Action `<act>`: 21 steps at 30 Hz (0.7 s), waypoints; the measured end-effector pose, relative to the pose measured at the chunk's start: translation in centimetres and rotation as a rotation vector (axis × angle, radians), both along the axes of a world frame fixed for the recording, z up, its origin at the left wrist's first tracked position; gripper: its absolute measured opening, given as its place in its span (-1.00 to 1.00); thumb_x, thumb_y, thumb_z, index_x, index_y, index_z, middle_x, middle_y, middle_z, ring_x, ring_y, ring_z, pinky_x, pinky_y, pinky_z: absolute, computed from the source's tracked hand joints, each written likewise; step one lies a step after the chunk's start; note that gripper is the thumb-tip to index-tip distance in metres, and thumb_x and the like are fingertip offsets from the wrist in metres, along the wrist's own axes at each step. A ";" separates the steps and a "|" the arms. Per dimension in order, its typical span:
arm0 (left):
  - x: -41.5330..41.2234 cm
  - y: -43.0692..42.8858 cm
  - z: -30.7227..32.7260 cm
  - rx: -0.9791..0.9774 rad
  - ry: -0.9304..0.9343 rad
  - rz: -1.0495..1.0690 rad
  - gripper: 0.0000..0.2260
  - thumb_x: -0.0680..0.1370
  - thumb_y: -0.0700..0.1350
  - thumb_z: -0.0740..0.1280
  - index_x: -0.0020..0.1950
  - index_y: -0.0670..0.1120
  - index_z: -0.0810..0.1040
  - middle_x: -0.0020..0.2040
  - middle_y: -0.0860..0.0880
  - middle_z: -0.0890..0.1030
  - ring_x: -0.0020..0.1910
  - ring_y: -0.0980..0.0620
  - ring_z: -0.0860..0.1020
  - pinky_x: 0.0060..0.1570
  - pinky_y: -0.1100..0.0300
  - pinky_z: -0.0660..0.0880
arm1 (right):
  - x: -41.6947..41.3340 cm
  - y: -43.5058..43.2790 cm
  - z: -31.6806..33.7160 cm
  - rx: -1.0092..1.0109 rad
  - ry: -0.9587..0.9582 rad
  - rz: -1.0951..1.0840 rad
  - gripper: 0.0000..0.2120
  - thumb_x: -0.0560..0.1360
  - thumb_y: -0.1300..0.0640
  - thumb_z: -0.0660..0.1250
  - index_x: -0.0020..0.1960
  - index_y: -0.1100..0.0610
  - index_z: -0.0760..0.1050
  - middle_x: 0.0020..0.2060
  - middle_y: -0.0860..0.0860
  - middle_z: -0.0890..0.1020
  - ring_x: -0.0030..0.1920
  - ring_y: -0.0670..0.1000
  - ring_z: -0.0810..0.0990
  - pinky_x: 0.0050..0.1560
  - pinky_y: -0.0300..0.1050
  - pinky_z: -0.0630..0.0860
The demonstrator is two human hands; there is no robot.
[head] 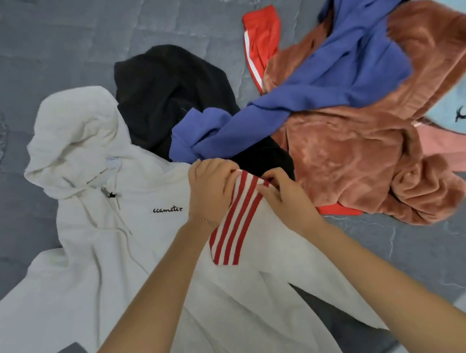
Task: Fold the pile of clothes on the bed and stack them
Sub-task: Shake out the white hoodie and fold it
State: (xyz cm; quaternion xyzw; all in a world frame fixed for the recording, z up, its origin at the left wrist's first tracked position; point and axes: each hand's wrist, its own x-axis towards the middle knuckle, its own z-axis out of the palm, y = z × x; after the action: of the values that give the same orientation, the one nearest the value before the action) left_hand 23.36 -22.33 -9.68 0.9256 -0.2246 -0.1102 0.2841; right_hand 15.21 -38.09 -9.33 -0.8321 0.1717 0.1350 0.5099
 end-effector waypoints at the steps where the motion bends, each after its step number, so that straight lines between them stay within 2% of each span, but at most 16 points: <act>1: 0.7 -0.9 0.6 -0.034 0.055 0.045 -0.72 0.57 0.00 0.17 0.03 -0.11 0.60 -0.03 -0.09 0.63 0.01 -0.08 0.54 0.18 -0.03 0.35 | 0.3 -1.0 0.5 0.033 0.031 -0.012 -0.79 0.58 0.04 0.28 0.15 0.11 0.41 -0.16 -0.09 0.55 -0.16 -0.13 0.54 -0.16 -0.19 0.47; 4: 2.9 -3.4 2.1 -0.197 0.076 0.196 -0.75 0.56 -0.06 0.18 0.04 -0.17 0.58 -0.08 -0.12 0.63 -0.08 -0.10 0.57 0.04 -0.05 0.49 | -0.4 -4.1 0.5 0.027 0.151 0.041 -0.79 0.50 0.01 0.39 0.05 0.06 0.45 -0.16 -0.15 0.55 -0.15 -0.14 0.53 -0.16 -0.26 0.44; 7: 5.1 -4.6 2.2 -0.238 0.120 0.279 -0.74 0.56 -0.03 0.18 0.01 -0.17 0.57 -0.12 -0.13 0.62 -0.11 -0.11 0.56 -0.01 -0.05 0.51 | -2.7 -7.0 -0.9 0.020 0.287 0.045 -0.79 0.50 0.04 0.39 -0.03 0.19 0.54 -0.18 -0.03 0.61 -0.17 -0.03 0.55 -0.12 -0.08 0.47; 9: 6.4 -4.8 1.5 -0.096 0.115 0.219 -0.83 0.59 0.02 0.22 -0.02 0.00 0.57 -0.18 0.04 0.59 -0.16 0.02 0.54 -0.08 -0.04 0.49 | -3.7 -8.3 -1.0 0.031 0.282 -0.036 -0.70 0.52 0.06 0.37 -0.30 0.21 0.47 -0.40 -0.03 0.50 -0.36 -0.07 0.44 -0.29 -0.10 0.36; 11: 6.9 -4.5 0.3 0.046 0.097 0.108 -0.83 0.61 0.10 0.19 0.06 0.17 0.56 -0.11 0.17 0.59 -0.09 0.14 0.53 -0.03 -0.02 0.50 | -3.5 -9.2 -0.3 0.008 0.209 -0.109 -0.57 0.53 0.08 0.36 -0.41 0.12 0.26 -0.49 -0.07 0.34 -0.46 -0.15 0.29 -0.38 -0.20 0.22; 14: 5.8 -6.5 0.9 0.032 0.069 -0.039 -0.68 0.56 0.06 0.15 0.16 -0.02 0.59 0.06 -0.03 0.62 0.09 -0.07 0.52 0.19 -0.09 0.38 | -1.2 -10.6 1.6 0.012 0.044 -0.147 -0.58 0.53 0.13 0.37 -0.40 0.12 0.25 -0.50 -0.08 0.28 -0.47 -0.15 0.25 -0.41 -0.25 0.17; 17: 5.1 -9.5 2.3 0.064 0.178 -0.296 -0.59 0.53 0.19 0.13 0.30 0.09 0.48 0.19 0.07 0.55 0.24 0.03 0.39 0.36 -0.06 0.13 | 2.0 -12.6 3.4 -0.010 -0.019 -0.055 -0.60 0.51 0.12 0.39 -0.41 0.19 0.32 -0.49 -0.06 0.29 -0.44 -0.14 0.24 -0.39 -0.23 0.18; 19: 5.3 -11.6 2.7 0.090 0.294 -0.369 -0.66 0.56 0.17 0.16 0.24 0.07 0.52 0.16 0.04 0.58 0.18 0.05 0.45 0.35 -0.03 0.18 | 3.5 -13.9 4.4 -0.034 -0.025 0.028 -0.60 0.51 0.08 0.38 -0.41 0.21 0.35 -0.49 -0.07 0.31 -0.44 -0.14 0.26 -0.38 -0.24 0.20; 21: 5.8 -13.4 2.6 -0.002 0.334 -0.273 -0.77 0.58 0.05 0.25 0.08 -0.03 0.60 0.02 -0.05 0.63 0.05 -0.02 0.54 0.20 0.00 0.38 | 4.4 -15.4 5.0 -0.060 -0.010 0.057 -0.62 0.50 0.07 0.40 -0.42 0.14 0.36 -0.51 -0.14 0.36 -0.44 -0.17 0.33 -0.36 -0.28 0.24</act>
State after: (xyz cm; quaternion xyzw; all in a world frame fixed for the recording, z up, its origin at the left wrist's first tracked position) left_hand 29.16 -35.72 -7.04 0.8553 -0.2977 -0.2991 0.3006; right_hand 19.62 -53.45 -4.29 -0.8523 0.1493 0.1402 0.4812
